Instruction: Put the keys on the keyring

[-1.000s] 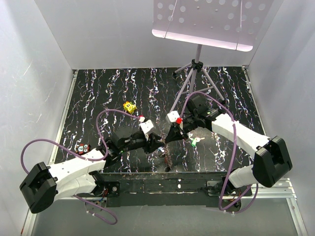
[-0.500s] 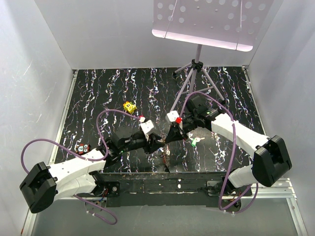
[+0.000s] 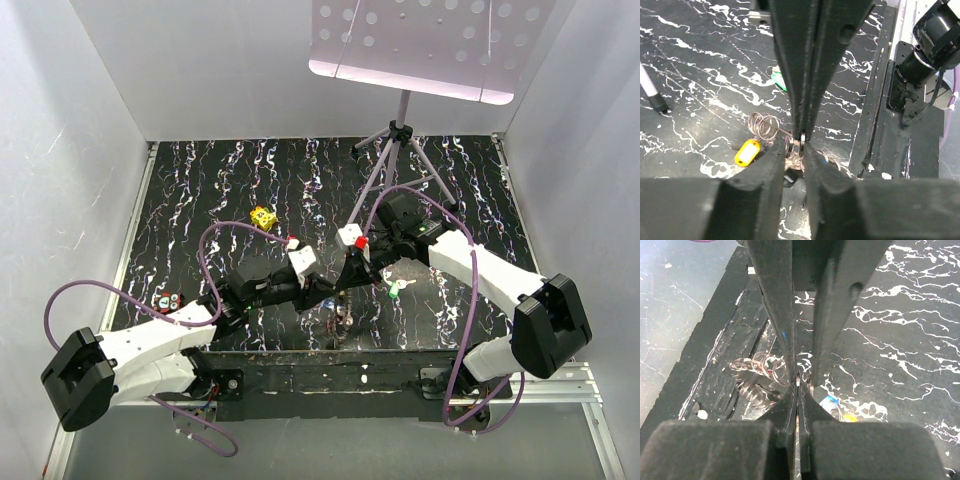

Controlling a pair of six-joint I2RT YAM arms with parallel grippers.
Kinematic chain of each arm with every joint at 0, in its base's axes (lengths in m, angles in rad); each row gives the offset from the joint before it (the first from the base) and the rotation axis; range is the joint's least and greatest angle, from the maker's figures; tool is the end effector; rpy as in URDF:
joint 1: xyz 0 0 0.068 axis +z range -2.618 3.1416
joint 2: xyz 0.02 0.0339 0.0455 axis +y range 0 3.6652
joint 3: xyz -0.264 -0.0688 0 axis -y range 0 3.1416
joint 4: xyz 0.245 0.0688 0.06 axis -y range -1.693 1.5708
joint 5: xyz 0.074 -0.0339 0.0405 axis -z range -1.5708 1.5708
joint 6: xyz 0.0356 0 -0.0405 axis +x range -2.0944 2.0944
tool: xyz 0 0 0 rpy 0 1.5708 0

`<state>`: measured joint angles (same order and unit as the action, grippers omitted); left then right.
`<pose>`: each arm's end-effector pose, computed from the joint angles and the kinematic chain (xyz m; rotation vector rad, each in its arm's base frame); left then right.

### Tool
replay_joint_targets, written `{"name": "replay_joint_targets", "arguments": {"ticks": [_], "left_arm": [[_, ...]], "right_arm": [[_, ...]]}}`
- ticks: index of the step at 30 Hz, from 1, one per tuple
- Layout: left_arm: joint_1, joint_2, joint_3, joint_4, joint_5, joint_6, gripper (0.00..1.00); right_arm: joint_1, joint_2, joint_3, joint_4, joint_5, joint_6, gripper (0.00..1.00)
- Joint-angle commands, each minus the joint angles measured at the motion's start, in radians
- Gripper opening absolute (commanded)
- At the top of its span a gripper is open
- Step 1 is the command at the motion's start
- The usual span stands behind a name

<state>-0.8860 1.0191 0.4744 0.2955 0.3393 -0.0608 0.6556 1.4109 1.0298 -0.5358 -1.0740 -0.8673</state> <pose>0.1341 -0.1829 0.2362 0.9939 1.6395 -0.9633 0.2053 0.1974 0.2665 -1.7833 1.2468 1.1863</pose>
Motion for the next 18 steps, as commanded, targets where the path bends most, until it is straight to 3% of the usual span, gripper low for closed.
{"name": "replay_joint_targets", "arguments": {"ticks": [1,2,8,13,18], "left_arm": [[-0.01,0.012,0.059,0.005,0.053,0.018,0.08],[-0.011,0.013,0.059,0.001,0.058,0.019,0.0],[-0.01,-0.031,0.033,-0.004,0.053,0.027,0.0],[-0.011,-0.12,-0.02,0.013,0.024,0.03,0.0],[-0.01,-0.188,-0.083,0.085,0.01,0.02,0.0]], "right_arm": [[0.009,0.003,0.006,0.025,-0.053,0.001,0.01],[0.009,0.005,0.006,0.028,-0.055,0.004,0.01],[0.003,0.007,0.022,0.031,-0.066,0.048,0.01],[-0.036,-0.001,0.038,0.033,-0.125,0.1,0.24],[-0.066,-0.029,0.024,0.02,-0.184,0.071,0.35]]}}
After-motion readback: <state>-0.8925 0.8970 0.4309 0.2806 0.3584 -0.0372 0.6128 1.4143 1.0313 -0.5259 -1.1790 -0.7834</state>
